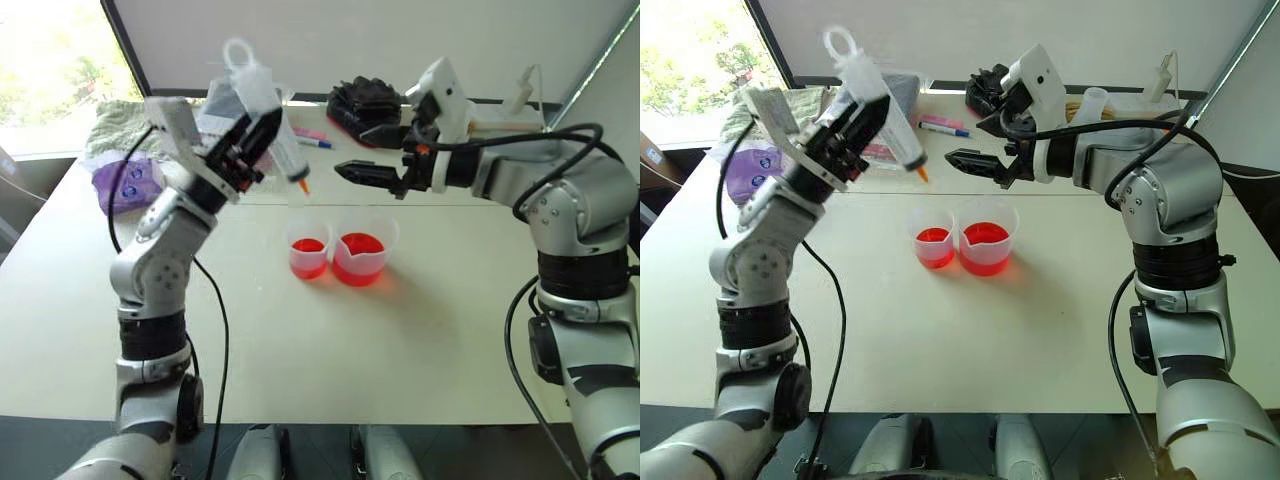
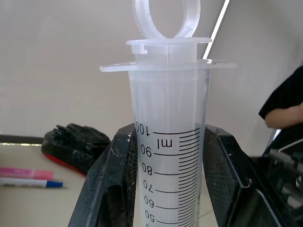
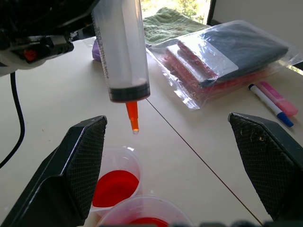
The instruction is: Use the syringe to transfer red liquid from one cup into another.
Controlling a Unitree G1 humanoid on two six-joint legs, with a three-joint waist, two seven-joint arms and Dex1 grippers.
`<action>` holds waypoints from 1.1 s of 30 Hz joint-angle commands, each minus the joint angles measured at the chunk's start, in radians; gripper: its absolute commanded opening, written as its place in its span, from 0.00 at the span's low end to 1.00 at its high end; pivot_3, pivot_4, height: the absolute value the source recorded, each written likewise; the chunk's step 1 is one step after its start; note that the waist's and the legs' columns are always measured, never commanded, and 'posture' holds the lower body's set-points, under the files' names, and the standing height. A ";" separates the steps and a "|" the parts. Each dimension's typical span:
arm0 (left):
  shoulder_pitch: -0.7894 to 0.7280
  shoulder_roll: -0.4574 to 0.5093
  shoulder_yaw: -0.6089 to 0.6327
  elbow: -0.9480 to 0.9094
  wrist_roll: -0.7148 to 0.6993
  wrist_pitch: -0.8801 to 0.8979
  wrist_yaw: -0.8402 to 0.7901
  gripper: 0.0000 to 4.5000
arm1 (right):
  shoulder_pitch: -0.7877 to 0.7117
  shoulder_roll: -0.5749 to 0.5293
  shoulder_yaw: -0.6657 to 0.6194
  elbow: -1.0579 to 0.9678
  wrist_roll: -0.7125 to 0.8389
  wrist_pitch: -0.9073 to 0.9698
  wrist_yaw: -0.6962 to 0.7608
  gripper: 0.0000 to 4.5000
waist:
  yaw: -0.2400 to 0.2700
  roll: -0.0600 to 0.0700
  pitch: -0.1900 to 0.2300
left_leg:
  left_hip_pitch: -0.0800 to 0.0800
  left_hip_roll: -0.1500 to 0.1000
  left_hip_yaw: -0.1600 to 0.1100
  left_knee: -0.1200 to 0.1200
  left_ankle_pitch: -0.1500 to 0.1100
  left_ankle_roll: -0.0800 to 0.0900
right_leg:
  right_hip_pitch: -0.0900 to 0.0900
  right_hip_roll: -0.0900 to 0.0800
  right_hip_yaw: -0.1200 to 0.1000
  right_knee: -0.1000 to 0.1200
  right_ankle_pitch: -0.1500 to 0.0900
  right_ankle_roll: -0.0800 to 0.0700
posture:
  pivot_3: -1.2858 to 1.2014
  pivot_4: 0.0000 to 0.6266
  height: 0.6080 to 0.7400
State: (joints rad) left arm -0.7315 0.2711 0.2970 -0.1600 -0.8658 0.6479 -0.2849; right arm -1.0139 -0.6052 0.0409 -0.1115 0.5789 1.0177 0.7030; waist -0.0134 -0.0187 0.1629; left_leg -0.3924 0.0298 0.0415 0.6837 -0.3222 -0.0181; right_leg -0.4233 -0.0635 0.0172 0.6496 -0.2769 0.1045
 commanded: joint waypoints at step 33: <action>-0.014 0.157 0.223 0.240 -0.463 0.484 0.463 0.32 | 0.012 0.014 -0.012 -0.010 -0.022 -0.021 0.026 0.95 | 0.000 0.000 0.000 | 0.000 -0.001 0.000 0.000 0.005 -0.009 | -0.001 0.000 0.000 0.000 0.000 0.000 | 0.52 0.24 1.00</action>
State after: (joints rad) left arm -0.7174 0.4229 0.5204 0.0900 -1.3181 1.1492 0.1856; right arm -0.9907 -0.5859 0.0584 -0.0893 0.5543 1.0042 0.7313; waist -0.0131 -0.0188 0.1631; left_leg -0.3925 0.0285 0.0416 0.6835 -0.3172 -0.0272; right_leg -0.4244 -0.0636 0.0169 0.6500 -0.2769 0.1045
